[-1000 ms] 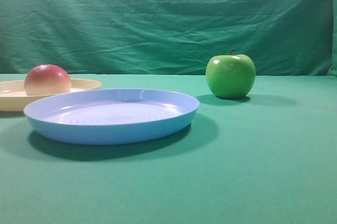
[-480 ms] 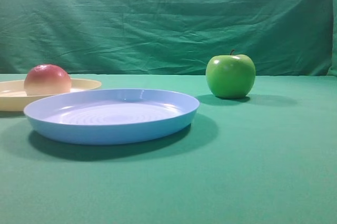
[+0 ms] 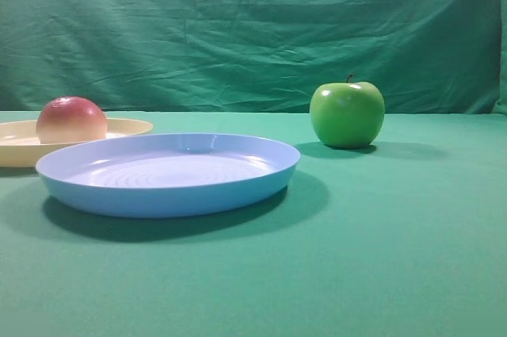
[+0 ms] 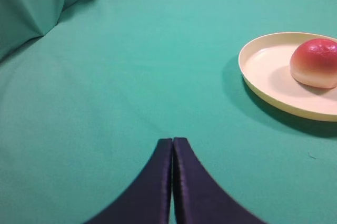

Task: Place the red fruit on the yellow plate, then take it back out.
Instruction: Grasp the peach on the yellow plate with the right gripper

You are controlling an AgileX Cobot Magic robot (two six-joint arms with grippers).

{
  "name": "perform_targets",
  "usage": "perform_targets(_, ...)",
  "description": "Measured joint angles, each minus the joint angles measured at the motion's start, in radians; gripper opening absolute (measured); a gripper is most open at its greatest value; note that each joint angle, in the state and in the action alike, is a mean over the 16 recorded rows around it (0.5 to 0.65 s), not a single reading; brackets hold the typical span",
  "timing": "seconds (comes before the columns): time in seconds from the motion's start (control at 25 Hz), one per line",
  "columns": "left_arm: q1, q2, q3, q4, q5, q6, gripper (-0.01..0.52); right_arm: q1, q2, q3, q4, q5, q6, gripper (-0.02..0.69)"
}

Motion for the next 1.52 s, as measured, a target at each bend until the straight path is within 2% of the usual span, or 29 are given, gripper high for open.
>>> perform_targets(0.16,0.000,0.000,0.000,0.000,0.000,0.000,0.000,0.078,0.136,-0.083,-0.002,0.044,-0.046,0.000)
perform_targets(0.4,0.000,0.000,0.000,0.000,0.000,0.000,0.000,0.156,0.366,-0.276,-0.006,0.186,-0.143,0.000)
perform_targets(0.68,0.000,0.000,0.000,0.000,0.000,0.000,0.000,0.190,0.625,-0.545,-0.003,0.352,-0.261,0.015)
perform_targets(1.04,0.000,0.000,0.000,0.000,0.000,0.000,0.000,0.230,0.944,-0.866,0.024,0.438,-0.353,0.059)
perform_targets(1.24,0.000,0.000,0.000,0.000,0.000,0.000,0.000,0.266,1.115,-1.035,0.053,0.459,-0.399,0.165)
perform_targets(1.52,0.000,0.000,0.000,0.000,0.000,0.000,0.000,0.313,1.307,-1.208,0.099,0.445,-0.439,0.421)
